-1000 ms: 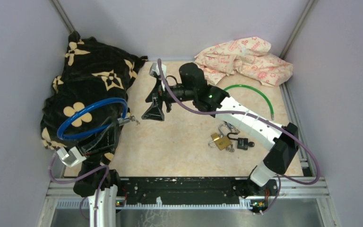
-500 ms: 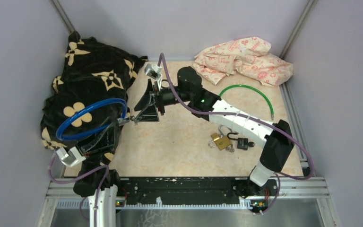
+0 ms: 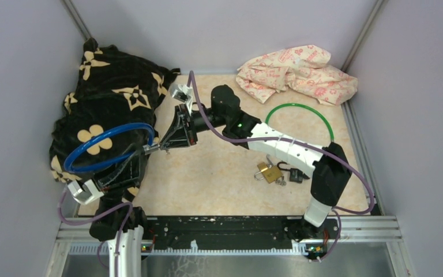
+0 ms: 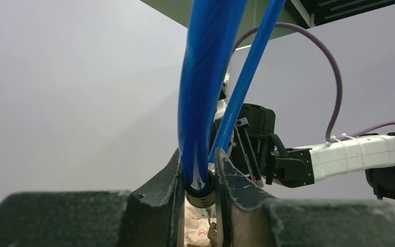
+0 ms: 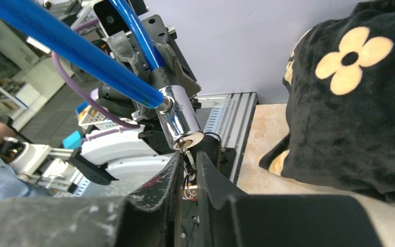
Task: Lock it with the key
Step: Lock the lock.
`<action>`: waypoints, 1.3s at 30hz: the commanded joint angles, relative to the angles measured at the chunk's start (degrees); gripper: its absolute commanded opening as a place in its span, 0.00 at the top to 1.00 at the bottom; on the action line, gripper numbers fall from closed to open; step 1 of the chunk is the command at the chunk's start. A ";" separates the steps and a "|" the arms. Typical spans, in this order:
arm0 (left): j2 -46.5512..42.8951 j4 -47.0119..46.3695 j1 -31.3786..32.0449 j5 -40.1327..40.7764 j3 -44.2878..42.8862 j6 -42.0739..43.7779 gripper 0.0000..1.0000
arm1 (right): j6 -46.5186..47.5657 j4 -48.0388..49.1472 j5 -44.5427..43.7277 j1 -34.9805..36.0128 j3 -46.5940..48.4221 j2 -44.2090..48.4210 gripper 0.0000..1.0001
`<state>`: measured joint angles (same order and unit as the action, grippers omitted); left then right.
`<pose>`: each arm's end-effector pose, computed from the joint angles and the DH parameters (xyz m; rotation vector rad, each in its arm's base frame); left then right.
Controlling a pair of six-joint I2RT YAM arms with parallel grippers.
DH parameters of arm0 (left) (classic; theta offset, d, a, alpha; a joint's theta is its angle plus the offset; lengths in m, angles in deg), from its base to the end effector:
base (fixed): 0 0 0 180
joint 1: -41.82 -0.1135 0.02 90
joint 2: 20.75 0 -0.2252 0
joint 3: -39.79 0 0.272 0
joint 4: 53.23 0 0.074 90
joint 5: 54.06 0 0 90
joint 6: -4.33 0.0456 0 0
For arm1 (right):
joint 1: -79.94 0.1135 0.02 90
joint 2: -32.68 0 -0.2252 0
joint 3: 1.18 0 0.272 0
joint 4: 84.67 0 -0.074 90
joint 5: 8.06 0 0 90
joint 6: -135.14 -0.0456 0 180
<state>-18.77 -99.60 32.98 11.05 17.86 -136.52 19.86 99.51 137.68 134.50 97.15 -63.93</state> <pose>0.0987 -0.0041 0.3197 0.1737 0.5817 -0.8010 0.2111 0.3615 0.3556 -1.2871 1.2862 1.7534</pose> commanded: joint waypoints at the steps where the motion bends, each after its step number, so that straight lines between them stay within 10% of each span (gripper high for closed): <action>1: -0.55 -1.38 -0.37 1.39 -1.18 -0.22 1.00 | -0.56 5.44 2.30 0.62 0.28 0.32 0.96; 22: 6.26 9.01 -0.39 1.12 -1.62 -16.10 1.00 | 50.93 6.18 -38.58 12.75 -6.38 10.68 1.00; 32: 5.77 5.80 -0.39 5.23 -1.93 -7.00 1.00 | 52.61 -2.21 -34.00 9.11 -4.73 9.24 1.00; 39: 5.44 2.07 -0.74 11.43 -3.20 0.72 1.00 | 42.76 1.22 -30.95 0.17 -21.39 16.09 1.00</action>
<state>-12.45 -90.85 33.24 15.56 17.25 -141.26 66.94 99.45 108.09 140.21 83.12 -53.79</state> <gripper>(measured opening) 0.260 0.022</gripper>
